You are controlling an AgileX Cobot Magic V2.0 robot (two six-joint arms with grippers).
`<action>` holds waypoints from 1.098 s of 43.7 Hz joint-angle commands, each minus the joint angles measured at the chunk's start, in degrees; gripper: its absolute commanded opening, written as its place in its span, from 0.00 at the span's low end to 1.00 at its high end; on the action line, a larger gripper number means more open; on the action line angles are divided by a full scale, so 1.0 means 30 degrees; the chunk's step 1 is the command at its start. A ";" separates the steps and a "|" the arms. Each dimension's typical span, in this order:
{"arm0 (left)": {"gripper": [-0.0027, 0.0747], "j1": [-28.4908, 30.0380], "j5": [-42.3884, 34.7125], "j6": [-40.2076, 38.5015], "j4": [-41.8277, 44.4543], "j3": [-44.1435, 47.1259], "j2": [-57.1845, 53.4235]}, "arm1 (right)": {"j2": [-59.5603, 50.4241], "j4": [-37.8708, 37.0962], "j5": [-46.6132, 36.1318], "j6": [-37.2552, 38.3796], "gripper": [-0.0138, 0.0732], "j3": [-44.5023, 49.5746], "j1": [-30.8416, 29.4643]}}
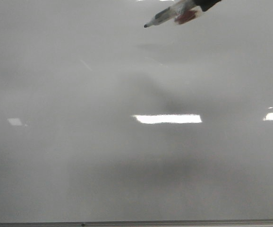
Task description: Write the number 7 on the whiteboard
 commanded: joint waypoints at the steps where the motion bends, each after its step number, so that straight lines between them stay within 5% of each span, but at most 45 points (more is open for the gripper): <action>1: 0.60 0.0042 -0.1368 -0.0220 -0.0473 -0.0502 -0.0088 | 0.0501 0.0336 -0.1598 0.0027 0.08 -0.1498 -0.0019; 21: 0.60 0.0042 -0.1794 -0.0220 -0.0473 -0.0502 -0.0088 | 0.2866 0.0310 -0.2605 0.0027 0.08 -0.2912 -0.0985; 32: 0.60 0.0042 -0.1863 -0.0220 -0.0438 -0.0502 -0.0088 | 0.2261 -0.0272 -0.0328 0.0027 0.08 -0.2912 -0.3364; 48: 0.60 0.0042 -0.2586 -0.0220 -0.0438 -0.0502 -0.0088 | 0.3026 -0.0306 0.1918 -0.0743 0.08 -0.2781 -0.2521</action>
